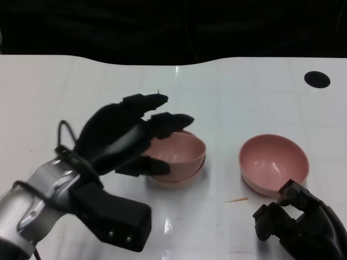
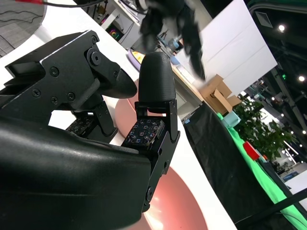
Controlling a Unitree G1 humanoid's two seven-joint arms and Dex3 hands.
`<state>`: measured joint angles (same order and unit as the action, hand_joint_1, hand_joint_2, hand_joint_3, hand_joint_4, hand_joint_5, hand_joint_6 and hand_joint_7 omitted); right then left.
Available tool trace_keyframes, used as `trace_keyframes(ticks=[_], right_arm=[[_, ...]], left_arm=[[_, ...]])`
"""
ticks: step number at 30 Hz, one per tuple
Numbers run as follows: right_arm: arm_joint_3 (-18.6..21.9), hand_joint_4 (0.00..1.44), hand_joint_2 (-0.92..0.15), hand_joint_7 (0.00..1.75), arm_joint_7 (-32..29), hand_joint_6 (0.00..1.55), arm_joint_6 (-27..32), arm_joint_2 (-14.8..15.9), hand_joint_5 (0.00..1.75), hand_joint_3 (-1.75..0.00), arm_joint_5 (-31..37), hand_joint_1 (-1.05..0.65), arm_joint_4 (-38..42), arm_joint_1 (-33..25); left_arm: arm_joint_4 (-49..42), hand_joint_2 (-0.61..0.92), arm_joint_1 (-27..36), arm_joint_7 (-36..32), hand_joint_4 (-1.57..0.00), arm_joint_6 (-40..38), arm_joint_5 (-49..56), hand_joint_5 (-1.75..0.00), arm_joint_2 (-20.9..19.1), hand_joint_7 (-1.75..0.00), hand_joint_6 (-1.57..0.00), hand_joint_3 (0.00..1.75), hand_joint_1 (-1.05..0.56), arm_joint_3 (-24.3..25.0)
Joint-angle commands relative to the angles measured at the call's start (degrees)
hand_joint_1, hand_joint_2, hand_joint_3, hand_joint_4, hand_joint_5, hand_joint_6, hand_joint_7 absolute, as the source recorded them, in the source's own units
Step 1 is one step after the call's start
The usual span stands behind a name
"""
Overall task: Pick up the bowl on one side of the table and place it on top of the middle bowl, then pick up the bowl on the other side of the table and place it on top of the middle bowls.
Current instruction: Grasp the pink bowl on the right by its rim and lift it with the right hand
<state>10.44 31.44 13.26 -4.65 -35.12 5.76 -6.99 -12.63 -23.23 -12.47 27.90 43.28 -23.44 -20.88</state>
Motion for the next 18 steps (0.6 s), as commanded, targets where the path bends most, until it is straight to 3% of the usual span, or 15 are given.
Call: trace_keyframes(ticks=[1,3,4,5,6,8,9,10,11,12,14,15,16,18], right_arm=[[0.73,0.95,-0.47,1.23,0.43,0.98,-0.24,0.96,1.62,-1.17,-0.59,-0.05,0.42,0.29],[0.77,0.95,-0.47,1.23,0.46,0.98,-0.15,1.03,1.62,-1.17,-0.52,-0.06,0.4,0.31],[0.89,0.95,-0.47,1.23,0.61,0.98,-0.17,1.11,1.62,-1.17,-0.57,-0.06,0.49,0.35],[0.96,0.95,-0.47,1.23,0.5,0.98,-0.33,1.12,1.62,-1.18,-0.44,-0.06,0.47,0.31],[1.04,0.95,-0.47,1.23,0.45,0.98,-0.45,1.12,1.63,-1.17,-0.31,-0.06,0.5,0.3],[1.23,0.94,-0.48,1.23,0.88,0.98,-0.6,1.19,1.64,-1.16,-0.41,-0.06,0.88,0.44],[1.29,0.94,-0.48,1.23,1.04,0.98,-0.61,1.22,1.64,-1.16,-0.47,-0.06,0.99,0.49],[1.45,0.94,-0.48,1.23,1.27,0.98,-0.33,1.34,1.64,-1.16,-0.77,-0.06,1.05,0.55],[1.6,0.93,-0.49,1.23,1.39,0.97,-0.16,1.4,1.65,-1.15,-0.96,-0.05,1.04,0.58],[1.74,0.92,-0.49,1.24,1.48,0.96,-0.13,1.4,1.66,-1.15,-1.07,-0.05,1.04,0.58],[1.9,0.91,-0.49,1.25,0.95,0.96,-0.53,1.09,1.67,-1.15,-0.75,-0.04,0.8,0.52],[1.87,0.91,-0.48,1.25,0.99,0.96,-1.94,0.91,1.68,-1.15,-0.01,-0.04,0.78,0.48],[1.86,0.9,-0.48,1.26,1.07,0.95,-3.31,0.73,1.69,-1.16,0.65,-0.04,0.8,0.43],[1.87,0.9,-0.48,1.27,1.32,0.95,-6.24,0.22,1.69,-1.16,1.49,-0.03,1.15,0.38]], left_arm=[[3.39,0.92,4.44,-2.59,-0.96,2.62,-6.6,-0.13,0.52,-0.07,-0.98,0.03,-0.24,4.89],[4.1,0.92,5.29,-1.68,-1.02,3.21,-8.49,-0.12,0.9,-0.07,-1.02,0.02,-0.18,5.88],[6.08,0.92,7.38,1.58,-1.03,2.72,-15.58,-0.12,1.65,-0.06,-1.03,0.02,-0.17,7.12],[8.65,0.92,9.64,5.38,-1.09,1.15,-22.88,-0.15,2.05,-0.09,-1.09,0.08,-0.03,8.31],[11.09,0.87,11.6,8.94,-1.11,-0.7,-29.36,-0.25,2.22,-0.11,-1.15,0.28,0.07,9.31],[15.07,0.68,14.35,13.94,-0.96,-4.72,-37.83,-0.69,2.17,-0.17,-1.18,0.76,0.13,10.77],[16.11,0.62,14.9,15.21,-0.87,-5.89,-39.48,-0.9,2.18,-0.2,-1.18,0.91,0.15,11.2],[19.34,0.6,17.17,17.34,-0.84,-10.26,-45.49,-0.98,2.42,-0.22,-1.18,0.97,0.16,12.47],[21.98,0.63,19.14,19.07,-0.79,-13.85,-50.34,-1.2,2.62,-0.37,-1.17,1.04,0.15,13.68],[24.07,0.64,20.7,20.43,-0.74,-16.63,-53.97,-1.42,2.78,-0.81,-1.0,1.13,0.15,14.72],[26.49,0.63,23.05,23.15,-0.71,-21.06,-61.01,-1.62,3.26,-1.3,-0.8,1.26,0.16,16.81],[26.57,0.63,24.39,25.53,-0.71,-22.87,-65.38,-1.68,3.38,-1.43,-0.76,1.32,0.17,18.26],[26.8,0.58,25.56,27.22,-0.87,-24.83,-68.91,-1.72,3.52,-1.62,-0.77,1.48,0.15,19.58],[27.53,0.53,27.34,29.1,-0.98,-28.22,-73.04,-1.74,3.68,-1.71,-0.81,1.6,0.13,21.7]])
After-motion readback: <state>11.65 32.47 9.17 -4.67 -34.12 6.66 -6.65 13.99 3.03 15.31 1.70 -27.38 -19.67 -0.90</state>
